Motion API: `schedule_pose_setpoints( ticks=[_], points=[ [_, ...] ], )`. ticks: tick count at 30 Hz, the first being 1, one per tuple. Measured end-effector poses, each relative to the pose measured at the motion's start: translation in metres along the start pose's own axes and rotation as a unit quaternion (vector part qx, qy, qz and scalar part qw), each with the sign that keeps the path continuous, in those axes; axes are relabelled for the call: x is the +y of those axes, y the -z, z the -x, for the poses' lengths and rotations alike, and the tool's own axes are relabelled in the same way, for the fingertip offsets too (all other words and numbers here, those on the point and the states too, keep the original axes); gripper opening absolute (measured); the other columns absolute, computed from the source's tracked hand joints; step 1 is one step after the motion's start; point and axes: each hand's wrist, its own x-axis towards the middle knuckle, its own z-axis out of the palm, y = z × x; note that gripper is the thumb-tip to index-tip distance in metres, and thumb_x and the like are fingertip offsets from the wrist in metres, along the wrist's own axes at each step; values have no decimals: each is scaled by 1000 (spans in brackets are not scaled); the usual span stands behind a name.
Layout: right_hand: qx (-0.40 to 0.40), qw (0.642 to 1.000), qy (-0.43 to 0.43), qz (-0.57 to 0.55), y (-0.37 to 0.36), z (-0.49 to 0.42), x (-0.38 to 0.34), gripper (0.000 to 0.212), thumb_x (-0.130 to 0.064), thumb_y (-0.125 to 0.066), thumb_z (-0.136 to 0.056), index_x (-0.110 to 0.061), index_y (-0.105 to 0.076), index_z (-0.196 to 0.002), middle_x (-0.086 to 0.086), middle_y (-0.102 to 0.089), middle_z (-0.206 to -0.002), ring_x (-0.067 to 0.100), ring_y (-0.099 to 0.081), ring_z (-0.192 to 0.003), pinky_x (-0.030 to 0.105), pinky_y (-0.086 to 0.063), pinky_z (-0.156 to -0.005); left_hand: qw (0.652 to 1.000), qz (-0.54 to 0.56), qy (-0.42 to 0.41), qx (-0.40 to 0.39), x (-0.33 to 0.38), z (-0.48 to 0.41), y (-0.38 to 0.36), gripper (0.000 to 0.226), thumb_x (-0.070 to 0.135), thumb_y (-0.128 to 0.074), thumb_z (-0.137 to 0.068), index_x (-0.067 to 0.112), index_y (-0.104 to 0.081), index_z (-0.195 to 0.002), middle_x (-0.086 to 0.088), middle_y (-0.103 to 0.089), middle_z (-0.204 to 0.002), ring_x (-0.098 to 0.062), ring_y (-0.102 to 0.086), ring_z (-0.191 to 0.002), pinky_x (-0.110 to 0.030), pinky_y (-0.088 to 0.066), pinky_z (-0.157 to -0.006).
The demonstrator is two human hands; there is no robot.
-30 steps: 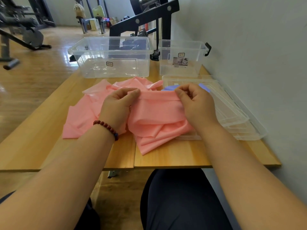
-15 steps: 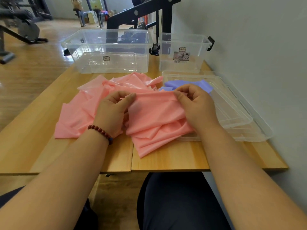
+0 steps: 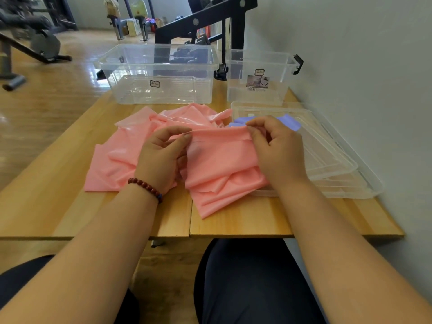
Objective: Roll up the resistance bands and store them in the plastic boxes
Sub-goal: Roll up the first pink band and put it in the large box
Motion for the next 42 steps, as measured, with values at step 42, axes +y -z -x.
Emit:
schedule_pose_setpoints(
  ticks=[42],
  points=[
    [-52,982,-128,-131,12,-7,-9,17,-10,-63,-93,-24,-66,-85,-24,-55,-49,-8,-50,-57,7,-36,-58,997,-47,-59,24,6,3,4,19,13,-67,-91,29,-74,-82,9,-65,-68,-14,-55,-68,-31,-50,-64]
  ],
)
